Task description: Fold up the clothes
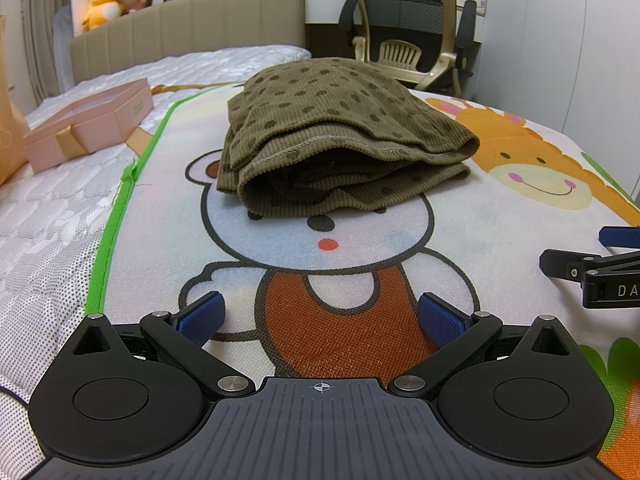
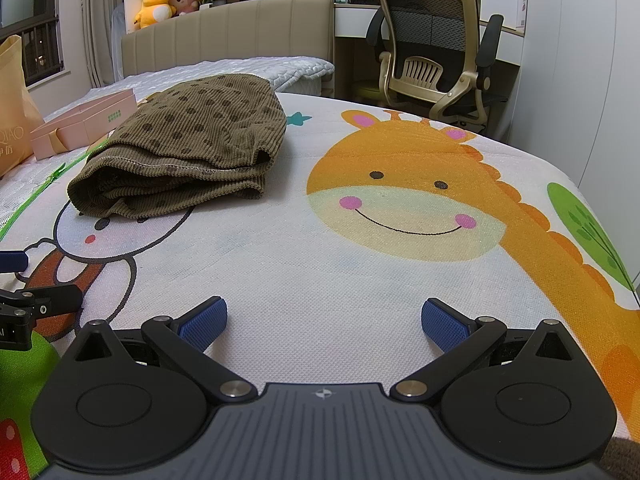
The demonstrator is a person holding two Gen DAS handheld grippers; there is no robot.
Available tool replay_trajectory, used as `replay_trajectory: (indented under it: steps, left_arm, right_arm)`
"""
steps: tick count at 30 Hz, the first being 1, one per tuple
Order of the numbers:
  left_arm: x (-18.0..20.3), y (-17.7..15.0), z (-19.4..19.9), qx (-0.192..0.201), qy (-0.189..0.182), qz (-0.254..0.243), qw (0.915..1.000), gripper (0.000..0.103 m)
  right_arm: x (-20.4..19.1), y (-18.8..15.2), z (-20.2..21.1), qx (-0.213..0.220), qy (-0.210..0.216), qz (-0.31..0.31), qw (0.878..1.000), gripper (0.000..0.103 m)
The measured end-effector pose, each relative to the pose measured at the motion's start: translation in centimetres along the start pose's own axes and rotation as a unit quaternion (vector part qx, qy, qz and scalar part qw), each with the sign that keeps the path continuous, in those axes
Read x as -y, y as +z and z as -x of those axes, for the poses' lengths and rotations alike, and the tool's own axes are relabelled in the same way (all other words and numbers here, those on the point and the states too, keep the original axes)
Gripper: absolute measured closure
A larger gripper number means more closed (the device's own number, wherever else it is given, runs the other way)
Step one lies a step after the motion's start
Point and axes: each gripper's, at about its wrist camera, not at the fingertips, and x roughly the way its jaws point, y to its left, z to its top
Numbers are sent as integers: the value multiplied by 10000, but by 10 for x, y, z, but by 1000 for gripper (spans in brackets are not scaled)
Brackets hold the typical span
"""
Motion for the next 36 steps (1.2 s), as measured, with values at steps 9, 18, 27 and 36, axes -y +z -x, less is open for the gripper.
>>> replay_trajectory:
  steps: [9, 18, 27, 36]
  left_arm:
    - [0, 0, 0, 1, -1, -3, 10000, 0]
    - [0, 0, 0, -1, 10, 2, 10000, 0]
    - [0, -1, 0, 43, 18, 30, 10000, 0]
    - [1, -1, 0, 48, 38, 2, 10000, 0]
  right_arm:
    - [0, 0, 0, 0, 0, 0, 10000, 0]
    - [0, 0, 0, 1, -1, 0, 10000, 0]
    - [0, 0, 0, 1, 1, 0, 10000, 0]
    - [0, 0, 0, 1, -1, -1, 10000, 0]
